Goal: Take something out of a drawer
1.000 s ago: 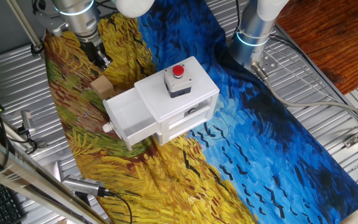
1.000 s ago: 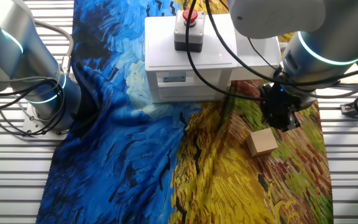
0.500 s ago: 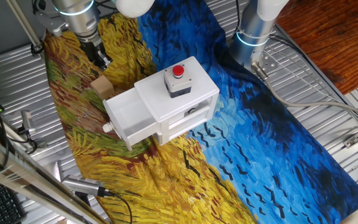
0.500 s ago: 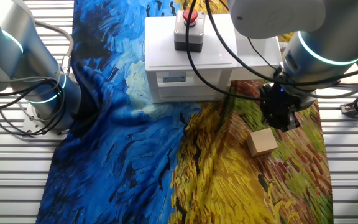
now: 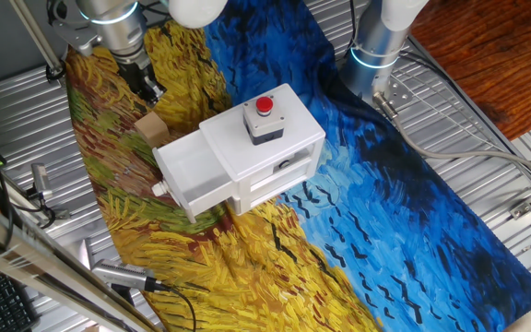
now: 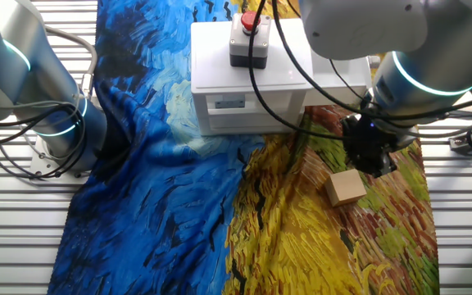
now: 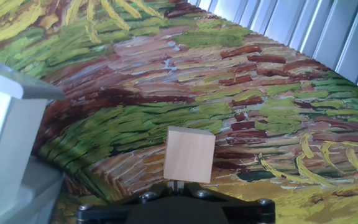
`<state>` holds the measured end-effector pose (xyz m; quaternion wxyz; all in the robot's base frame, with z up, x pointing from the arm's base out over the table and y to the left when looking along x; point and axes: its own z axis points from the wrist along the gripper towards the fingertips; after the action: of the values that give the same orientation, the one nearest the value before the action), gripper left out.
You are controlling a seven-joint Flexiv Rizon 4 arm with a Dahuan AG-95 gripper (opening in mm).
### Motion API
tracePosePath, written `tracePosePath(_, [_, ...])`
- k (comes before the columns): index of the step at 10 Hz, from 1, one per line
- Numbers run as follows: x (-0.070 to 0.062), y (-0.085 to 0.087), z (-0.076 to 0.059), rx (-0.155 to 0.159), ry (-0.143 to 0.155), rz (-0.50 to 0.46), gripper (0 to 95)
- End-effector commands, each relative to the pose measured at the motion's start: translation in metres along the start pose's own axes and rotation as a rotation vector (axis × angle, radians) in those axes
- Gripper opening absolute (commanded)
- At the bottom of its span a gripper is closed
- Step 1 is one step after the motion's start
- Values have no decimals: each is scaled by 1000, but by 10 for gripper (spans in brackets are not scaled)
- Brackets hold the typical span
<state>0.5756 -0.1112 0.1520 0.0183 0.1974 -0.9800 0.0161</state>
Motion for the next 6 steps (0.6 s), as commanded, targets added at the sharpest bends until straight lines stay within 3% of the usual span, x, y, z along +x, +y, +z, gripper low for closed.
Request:
tracePosePath(1, [-4,-4,5,-16,-10,9,0])
tracePosePath(6, [-27,-28,26,-33,-15,-21,0])
